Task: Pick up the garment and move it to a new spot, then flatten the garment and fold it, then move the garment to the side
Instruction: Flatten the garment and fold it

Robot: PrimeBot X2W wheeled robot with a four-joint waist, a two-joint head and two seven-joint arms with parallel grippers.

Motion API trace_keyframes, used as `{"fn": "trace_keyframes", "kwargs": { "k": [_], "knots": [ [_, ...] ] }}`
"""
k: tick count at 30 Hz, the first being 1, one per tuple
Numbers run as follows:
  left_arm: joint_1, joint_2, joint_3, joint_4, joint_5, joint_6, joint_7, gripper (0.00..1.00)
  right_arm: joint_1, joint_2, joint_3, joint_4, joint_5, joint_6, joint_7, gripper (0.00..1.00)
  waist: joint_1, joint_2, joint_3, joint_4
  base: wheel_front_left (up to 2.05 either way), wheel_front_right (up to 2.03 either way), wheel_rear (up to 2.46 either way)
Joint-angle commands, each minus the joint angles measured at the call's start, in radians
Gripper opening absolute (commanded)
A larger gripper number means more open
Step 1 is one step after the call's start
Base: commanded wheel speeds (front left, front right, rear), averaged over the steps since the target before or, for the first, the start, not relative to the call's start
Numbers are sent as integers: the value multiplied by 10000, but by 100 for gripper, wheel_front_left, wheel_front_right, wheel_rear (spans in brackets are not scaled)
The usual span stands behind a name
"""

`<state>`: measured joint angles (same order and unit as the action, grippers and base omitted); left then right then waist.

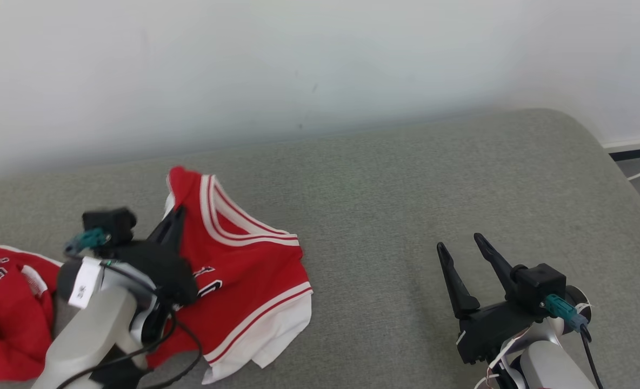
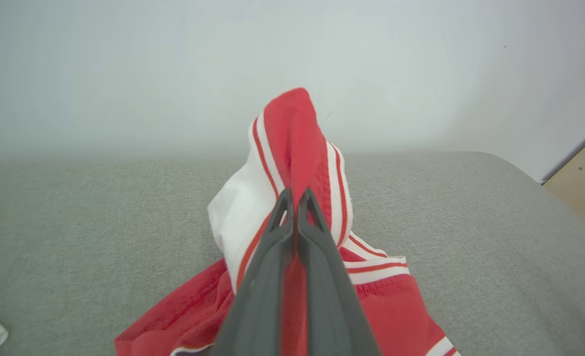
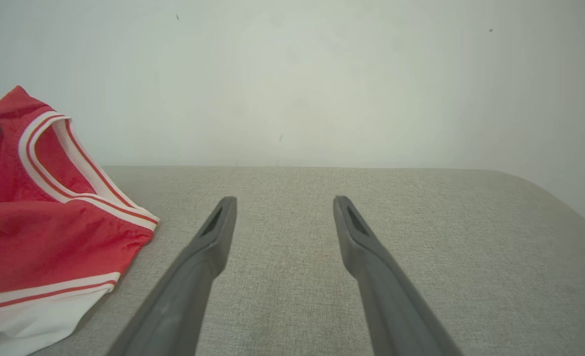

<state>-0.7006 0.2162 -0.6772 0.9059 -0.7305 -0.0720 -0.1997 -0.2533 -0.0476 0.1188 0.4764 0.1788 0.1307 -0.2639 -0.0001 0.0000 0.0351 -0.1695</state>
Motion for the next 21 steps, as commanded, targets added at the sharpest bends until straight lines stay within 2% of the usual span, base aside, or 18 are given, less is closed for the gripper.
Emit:
{"fn": "trace_keyframes", "kwargs": {
  "k": [1,12,21],
  "knots": [
    [-290,-65,-71,1,105,-96,-43,0,-62,-53,-24,9,40,0,-8,100,1,0,-13,-157,0,0,0],
    [-1566,-809,-784,-116,418,-470,-50,0,-143,-52,-101,-102,35,-1,-8,100,1,0,254,-1000,0,0,0],
    [-2225,-1257,-1201,-413,539,-560,-377,0,-209,-49,-184,-218,63,-1,-8,100,1,0,479,-1229,0,0,0]
  ]
}}
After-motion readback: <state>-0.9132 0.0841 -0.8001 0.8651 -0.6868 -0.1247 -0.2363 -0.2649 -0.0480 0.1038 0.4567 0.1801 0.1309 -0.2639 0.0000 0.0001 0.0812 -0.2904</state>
